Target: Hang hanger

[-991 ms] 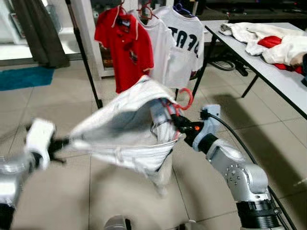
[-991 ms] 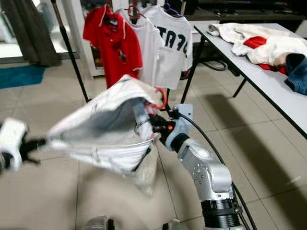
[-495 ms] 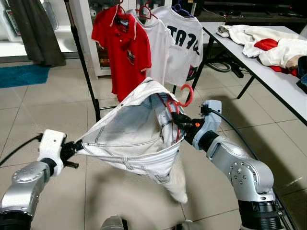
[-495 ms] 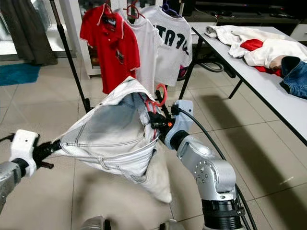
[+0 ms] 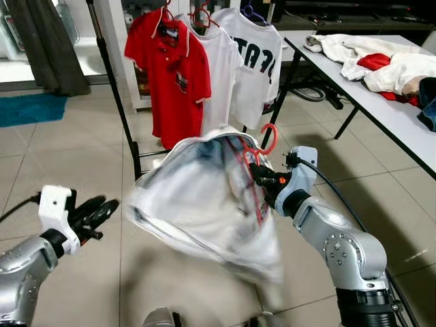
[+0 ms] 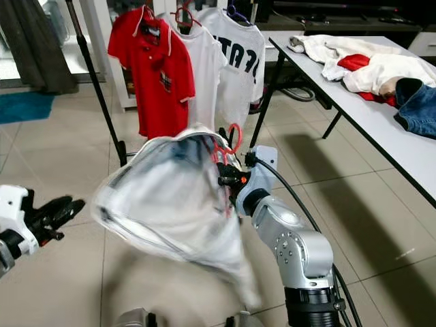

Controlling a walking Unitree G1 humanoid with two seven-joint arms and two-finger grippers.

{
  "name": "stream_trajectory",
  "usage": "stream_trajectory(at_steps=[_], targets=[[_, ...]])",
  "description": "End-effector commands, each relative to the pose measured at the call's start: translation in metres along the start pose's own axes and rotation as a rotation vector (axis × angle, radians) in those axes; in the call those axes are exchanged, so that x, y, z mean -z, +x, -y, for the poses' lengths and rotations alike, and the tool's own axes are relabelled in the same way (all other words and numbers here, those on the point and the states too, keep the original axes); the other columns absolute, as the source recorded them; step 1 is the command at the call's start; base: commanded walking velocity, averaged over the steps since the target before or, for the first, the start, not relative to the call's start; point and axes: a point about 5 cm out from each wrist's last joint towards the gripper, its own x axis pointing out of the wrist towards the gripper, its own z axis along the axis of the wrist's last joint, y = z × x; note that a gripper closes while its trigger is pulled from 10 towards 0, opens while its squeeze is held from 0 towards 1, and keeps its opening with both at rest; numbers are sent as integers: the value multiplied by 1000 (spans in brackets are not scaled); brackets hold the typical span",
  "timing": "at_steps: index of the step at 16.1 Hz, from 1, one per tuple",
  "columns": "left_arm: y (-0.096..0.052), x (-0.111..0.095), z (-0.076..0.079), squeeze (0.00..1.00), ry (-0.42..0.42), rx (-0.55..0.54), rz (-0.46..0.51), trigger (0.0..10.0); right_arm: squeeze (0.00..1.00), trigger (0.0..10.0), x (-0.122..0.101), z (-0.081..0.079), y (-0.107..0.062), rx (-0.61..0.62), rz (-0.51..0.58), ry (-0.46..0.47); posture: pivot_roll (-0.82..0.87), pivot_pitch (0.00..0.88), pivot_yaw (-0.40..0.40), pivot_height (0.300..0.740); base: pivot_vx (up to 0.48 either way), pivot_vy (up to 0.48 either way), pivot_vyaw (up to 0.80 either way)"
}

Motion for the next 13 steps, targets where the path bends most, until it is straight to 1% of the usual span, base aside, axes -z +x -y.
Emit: stream_trajectory(at_steps=[1,2,3,4,5,6,7,8,9,10,11,12,13], targets=[[2,-6,6,1000,-21,59,37,10000,0,10000,-9,1,-2,4,68,7,-4,0,-21,705,0,0,0],[4,-12,10,1000,-47,91,80,10000,0,10000,-8,2,-2,11,69,11,-6,0,-17,705,0,0,0],[10,-24,9,1000,-37,74,139,10000,0,10000,-6,5,-1,22,66,-4,-11,0,-2,705,0,0,0],[13,-28,8,1000,-22,54,165,10000,0,10000,-5,6,-1,28,64,-20,-12,0,1,705,0,0,0],[22,-38,14,1000,-53,24,221,10000,0,10000,-2,9,-2,31,68,-24,-17,0,17,705,0,0,0],[25,-42,15,1000,-41,0,222,10000,0,10000,-2,8,0,40,76,-27,-18,0,23,705,0,0,0],[27,-42,20,1000,-36,-2,227,10000,0,10000,-2,8,0,42,78,-26,-18,0,23,705,0,0,0],[33,-46,34,416,22,-11,245,10000,0,10000,-2,10,1,62,100,-29,-5,0,18,705,0,0,0],[37,-49,45,149,118,-38,246,10000,0,10000,0,12,4,85,104,-42,-2,0,12,705,0,0,0],[39,-50,53,20,201,-42,234,10000,0,10000,3,12,6,90,91,-42,-3,0,12,705,0,0,0],[42,-51,60,0,236,-28,239,10000,0,10000,7,12,9,96,81,-42,-12,0,15,705,0,0,0],[44,-53,63,0,231,-51,259,10000,0,10000,7,13,10,108,79,-63,-20,0,18,705,0,0,0],[45,-56,64,0,229,-64,283,10000,0,10000,3,9,9,93,99,-73,-25,0,23,705,0,0,0]])
